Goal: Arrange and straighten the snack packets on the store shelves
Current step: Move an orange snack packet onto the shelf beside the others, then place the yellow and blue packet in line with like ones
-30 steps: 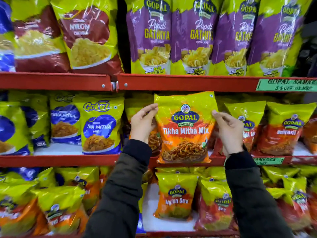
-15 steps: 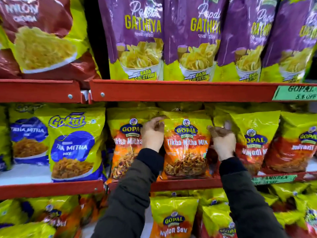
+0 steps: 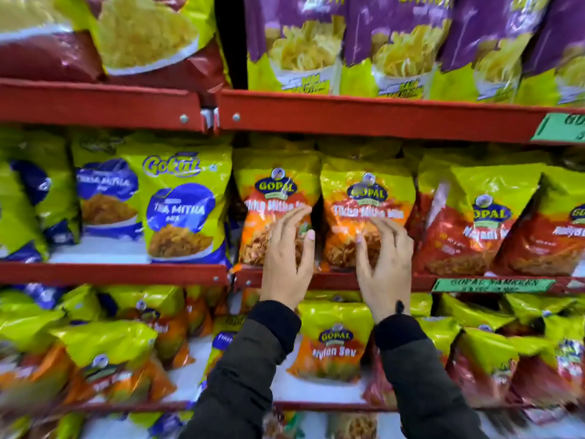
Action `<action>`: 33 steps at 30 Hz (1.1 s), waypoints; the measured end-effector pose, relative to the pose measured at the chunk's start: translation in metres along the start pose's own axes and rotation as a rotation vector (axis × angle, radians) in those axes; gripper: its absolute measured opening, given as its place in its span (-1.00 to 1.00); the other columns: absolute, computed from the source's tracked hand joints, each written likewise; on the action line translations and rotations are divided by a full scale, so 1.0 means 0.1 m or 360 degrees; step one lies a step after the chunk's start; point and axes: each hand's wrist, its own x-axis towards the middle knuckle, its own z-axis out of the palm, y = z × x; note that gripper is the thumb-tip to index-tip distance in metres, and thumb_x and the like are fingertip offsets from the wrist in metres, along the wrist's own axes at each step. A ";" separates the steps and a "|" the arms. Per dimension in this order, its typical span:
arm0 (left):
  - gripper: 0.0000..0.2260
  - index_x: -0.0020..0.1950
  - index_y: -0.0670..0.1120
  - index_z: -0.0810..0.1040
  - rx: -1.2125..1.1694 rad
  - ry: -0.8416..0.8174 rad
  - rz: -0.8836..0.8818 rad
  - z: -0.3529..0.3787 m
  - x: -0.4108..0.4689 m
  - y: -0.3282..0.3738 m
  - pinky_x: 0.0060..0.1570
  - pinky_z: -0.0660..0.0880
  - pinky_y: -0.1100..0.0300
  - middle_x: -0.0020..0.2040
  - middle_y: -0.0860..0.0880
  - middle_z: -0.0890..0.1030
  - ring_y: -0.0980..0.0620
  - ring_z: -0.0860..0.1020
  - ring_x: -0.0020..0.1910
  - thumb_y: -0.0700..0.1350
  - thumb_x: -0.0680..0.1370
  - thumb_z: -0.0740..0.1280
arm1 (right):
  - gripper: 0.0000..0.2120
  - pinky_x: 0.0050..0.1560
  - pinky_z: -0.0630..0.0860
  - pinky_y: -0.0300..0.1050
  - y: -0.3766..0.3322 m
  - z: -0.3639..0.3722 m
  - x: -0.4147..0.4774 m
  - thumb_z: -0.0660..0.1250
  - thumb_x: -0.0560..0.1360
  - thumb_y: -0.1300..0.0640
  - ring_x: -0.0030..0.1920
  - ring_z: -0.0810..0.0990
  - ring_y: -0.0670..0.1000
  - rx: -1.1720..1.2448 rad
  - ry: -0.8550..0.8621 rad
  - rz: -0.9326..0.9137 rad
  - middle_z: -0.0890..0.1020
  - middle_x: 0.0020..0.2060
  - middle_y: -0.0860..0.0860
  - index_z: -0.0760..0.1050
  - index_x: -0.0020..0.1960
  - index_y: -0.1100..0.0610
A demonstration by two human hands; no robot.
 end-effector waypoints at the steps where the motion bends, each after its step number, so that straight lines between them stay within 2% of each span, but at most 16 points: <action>1: -0.69 0.42 -0.03 0.43 0.0028 -0.0016 -0.0005 -0.07 -0.10 -0.04 0.44 0.30 0.24 0.37 0.05 0.48 0.13 0.40 0.43 -0.09 0.67 0.18 | -0.64 0.39 0.35 -0.15 -0.06 0.03 -0.10 0.27 0.63 0.03 0.33 0.48 0.11 0.0032 -0.0040 -0.0020 0.52 0.28 0.09 0.50 0.37 0.16; 4: -0.71 0.40 0.02 0.44 0.0113 -0.0073 -0.0109 -0.33 -0.48 -0.24 0.42 0.28 0.31 0.34 0.08 0.48 0.16 0.40 0.40 -0.06 0.68 0.17 | -0.67 0.29 0.36 -0.27 -0.26 0.17 -0.50 0.20 0.66 -0.03 0.28 0.51 0.03 0.0142 -0.0264 0.0003 0.52 0.22 0.02 0.48 0.34 0.10; 6: -0.73 0.37 0.05 0.45 0.0180 -0.0103 -0.0221 -0.50 -0.75 -0.46 0.38 0.33 0.26 0.30 0.09 0.50 0.13 0.44 0.36 -0.06 0.68 0.16 | -0.72 0.09 0.41 -0.32 -0.37 0.31 -0.80 0.20 0.67 -0.04 0.15 0.55 -0.04 0.0181 -0.0423 0.0049 0.56 0.16 -0.01 0.48 0.30 0.05; 8: -0.74 0.34 0.07 0.46 0.0201 -0.0142 -0.0360 -0.64 -1.00 -0.74 0.29 0.42 0.16 0.24 0.08 0.53 0.08 0.49 0.27 -0.06 0.68 0.14 | -0.81 -0.10 0.39 -0.24 -0.39 0.47 -1.08 0.24 0.65 -0.01 -0.02 0.56 -0.03 0.0171 -0.0549 0.0065 0.64 0.06 0.03 0.53 0.19 0.03; 11: -0.76 0.28 0.04 0.49 0.0233 -0.0208 -0.0621 -0.78 -1.30 -1.23 0.20 0.51 0.03 0.18 0.05 0.56 0.03 0.54 0.17 -0.10 0.66 0.15 | -0.82 -0.05 0.50 -0.10 -0.31 0.79 -1.44 0.26 0.64 0.02 -0.05 0.64 0.03 0.0231 -0.0968 0.0326 0.71 -0.03 0.01 0.62 0.10 0.01; 13: -0.76 0.28 -0.01 0.52 0.0161 -0.0247 -0.0961 -0.83 -1.42 -1.59 0.19 0.49 0.11 0.22 0.01 0.57 -0.01 0.55 0.19 -0.16 0.65 0.18 | -0.78 -0.06 0.60 -0.01 -0.25 1.05 -1.60 0.27 0.63 -0.05 -0.09 0.68 0.09 0.0201 -0.1255 0.0612 0.73 -0.10 0.03 0.65 0.08 0.00; 15: -0.74 0.30 -0.12 0.54 -0.0032 -0.0193 -0.1425 -0.83 -1.48 -1.93 0.14 0.39 0.29 0.29 -0.11 0.57 -0.07 0.54 0.25 -0.21 0.65 0.20 | -0.71 -0.05 0.57 -0.04 -0.18 1.31 -1.71 0.25 0.63 -0.14 -0.06 0.67 0.11 0.0191 -0.1470 0.0886 0.72 -0.12 0.09 0.65 0.00 0.01; 18: -0.74 0.30 -0.28 0.50 -0.0311 -0.0189 -0.2026 -0.74 -1.46 -2.41 0.25 0.37 0.21 0.25 -0.19 0.55 -0.13 0.51 0.26 -0.26 0.66 0.17 | -0.58 -0.15 0.37 -0.13 -0.06 1.78 -1.80 0.21 0.63 -0.18 -0.12 0.52 0.08 0.0216 -0.1660 0.1365 0.54 -0.28 0.10 0.43 -0.30 0.04; 20: -0.77 0.24 -0.34 0.50 -0.0446 -0.0218 -0.2220 -0.68 -1.43 -2.59 0.22 0.39 0.24 0.19 -0.21 0.54 -0.11 0.50 0.13 -0.30 0.66 0.14 | -0.60 0.04 0.44 -0.07 0.04 2.00 -1.84 0.21 0.62 -0.19 -0.10 0.51 0.11 0.0237 -0.1695 0.1674 0.48 -0.20 0.14 0.43 -0.17 0.13; 22: -0.65 0.41 -0.32 0.40 -0.0360 -0.0400 -0.2403 -0.61 -1.40 -2.78 0.25 0.39 0.26 0.38 -0.27 0.47 -0.12 0.48 0.30 -0.18 0.67 0.16 | -0.53 0.31 0.47 0.08 0.16 2.22 -1.89 0.15 0.65 -0.19 0.19 0.57 0.19 0.0244 -0.1776 0.1829 0.57 0.09 0.20 0.47 0.20 0.22; 24: -0.53 0.50 -0.28 0.31 -0.0181 -0.0683 -0.2456 -0.57 -1.41 -2.91 0.33 0.32 0.20 0.49 -0.27 0.38 -0.18 0.39 0.46 -0.01 0.68 0.13 | -0.42 0.41 0.45 0.07 0.20 2.35 -1.94 0.09 0.68 -0.16 0.38 0.53 0.24 0.0229 -0.1823 0.1879 0.58 0.32 0.26 0.46 0.39 0.31; 26: -0.51 0.45 -0.31 0.38 -0.0206 -0.0845 -0.2426 -0.54 -1.41 -3.00 0.32 0.34 0.13 0.44 -0.27 0.45 -0.20 0.43 0.43 0.03 0.68 0.12 | -0.44 0.42 0.44 0.04 0.20 2.44 -2.00 0.13 0.68 -0.11 0.35 0.55 0.22 0.0254 -0.1775 0.1968 0.59 0.32 0.26 0.47 0.41 0.33; 27: -0.53 0.41 -0.32 0.43 -0.0226 -0.0863 -0.2391 -0.53 -1.42 -3.02 0.25 0.38 0.14 0.38 -0.23 0.51 -0.17 0.49 0.36 0.02 0.68 0.14 | -0.47 0.37 0.45 -0.01 0.19 2.46 -2.04 0.17 0.67 -0.08 0.30 0.56 0.17 0.0254 -0.1737 0.1986 0.60 0.25 0.22 0.46 0.42 0.32; 29: -0.59 0.34 -0.32 0.50 -0.0229 -0.0844 -0.2312 -0.53 -1.45 -3.03 -0.08 0.36 0.26 0.20 -0.14 0.56 -0.07 0.53 0.20 -0.03 0.66 0.20 | -0.48 0.24 0.42 -0.06 0.15 2.46 -2.06 0.26 0.65 -0.03 0.22 0.53 0.08 0.0269 -0.1680 0.1969 0.55 0.18 0.12 0.40 0.47 0.30; 31: -0.66 0.29 -0.31 0.54 -0.0230 -0.0743 -0.2233 -0.54 -1.47 -2.99 -0.27 0.35 0.34 0.08 -0.12 0.56 -0.02 0.51 0.07 -0.10 0.64 0.26 | -0.43 0.34 0.44 0.02 0.10 2.41 -2.07 0.31 0.63 0.01 0.37 0.52 0.13 0.0279 -0.1629 0.1947 0.53 0.36 0.14 0.31 0.54 0.28; 33: -0.76 0.18 -0.23 0.58 -0.0275 -0.0684 -0.2178 -0.58 -1.51 -2.93 -0.21 0.38 0.32 0.01 -0.12 0.56 0.00 0.51 -0.02 -0.10 0.63 0.28 | -0.41 0.45 0.43 0.14 0.03 2.29 -2.04 0.32 0.62 0.04 0.46 0.47 0.22 0.0317 -0.1562 0.1911 0.47 0.47 0.19 0.28 0.55 0.29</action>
